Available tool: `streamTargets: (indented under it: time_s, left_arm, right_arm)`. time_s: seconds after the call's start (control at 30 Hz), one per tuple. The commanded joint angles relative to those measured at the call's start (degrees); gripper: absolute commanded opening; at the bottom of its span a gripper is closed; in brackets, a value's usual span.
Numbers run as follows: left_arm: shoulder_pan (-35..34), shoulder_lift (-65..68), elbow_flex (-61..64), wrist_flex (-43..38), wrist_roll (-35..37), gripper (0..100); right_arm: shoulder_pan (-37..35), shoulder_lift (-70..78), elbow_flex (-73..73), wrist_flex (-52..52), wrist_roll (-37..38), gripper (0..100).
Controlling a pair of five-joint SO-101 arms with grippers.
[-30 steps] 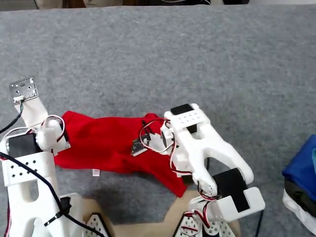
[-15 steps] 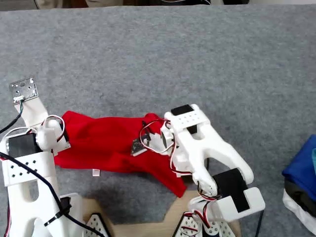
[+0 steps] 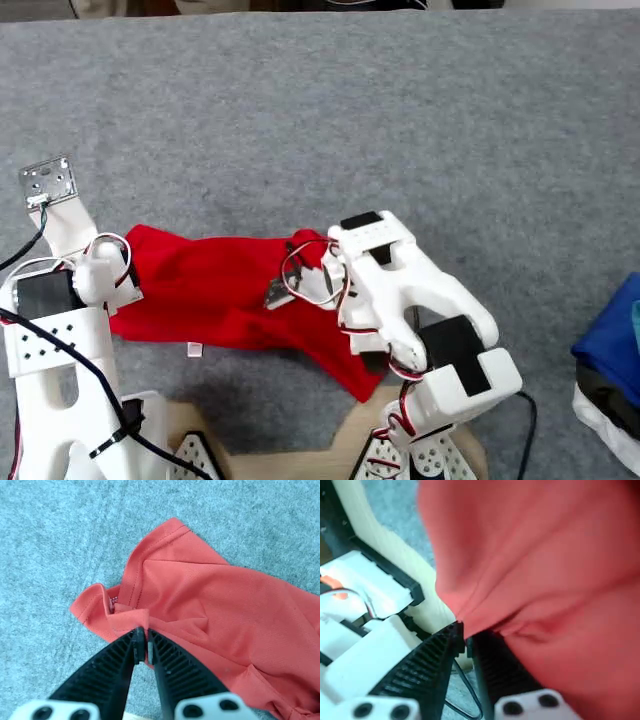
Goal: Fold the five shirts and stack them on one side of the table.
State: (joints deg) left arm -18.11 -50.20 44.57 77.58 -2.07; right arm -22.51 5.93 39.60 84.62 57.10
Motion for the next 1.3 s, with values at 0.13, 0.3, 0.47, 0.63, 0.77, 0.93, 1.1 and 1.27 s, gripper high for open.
streamTargets:
  time_s: [0.13, 0.3, 0.47, 0.63, 0.77, 0.93, 1.1, 1.27]
  left_arm:
    - [-0.53, -0.75, -0.62, -0.97, 0.00, 2]
    - [-0.62, -0.75, -3.78, -0.88, 0.18, 2]
    - [-0.53, -0.31, -14.42, -0.70, 0.62, 2]
    - [-0.09, -0.22, -24.53, -0.53, 0.62, 2]
    - [-0.09, -0.22, -29.89, -0.79, 0.44, 2]
    - [-0.09, -0.66, -35.52, -0.35, 0.26, 2]
    - [-0.09, -0.04, -49.49, 9.93, 0.26, 2]
    - [4.57, -0.13, -59.87, 16.09, 0.44, 2]
  right_arm:
    - [4.00, -0.48, -6.20, 0.09, -1.41, 0.5]
    - [6.99, -6.81, -14.46, 5.10, -1.41, 0.5]
    - [6.81, -18.33, -27.47, 12.75, -1.41, 0.5]
    - [8.04, -28.44, -40.48, 14.15, -4.84, 0.5]
    - [10.24, -34.24, -49.01, 12.66, -11.08, 0.5]
    - [14.73, -39.87, -59.38, 9.23, -17.67, 0.5]
    - [20.26, -42.59, -70.81, 7.21, -24.18, 0.5]
    - [26.07, -42.77, -84.26, 6.86, -26.02, 0.5]
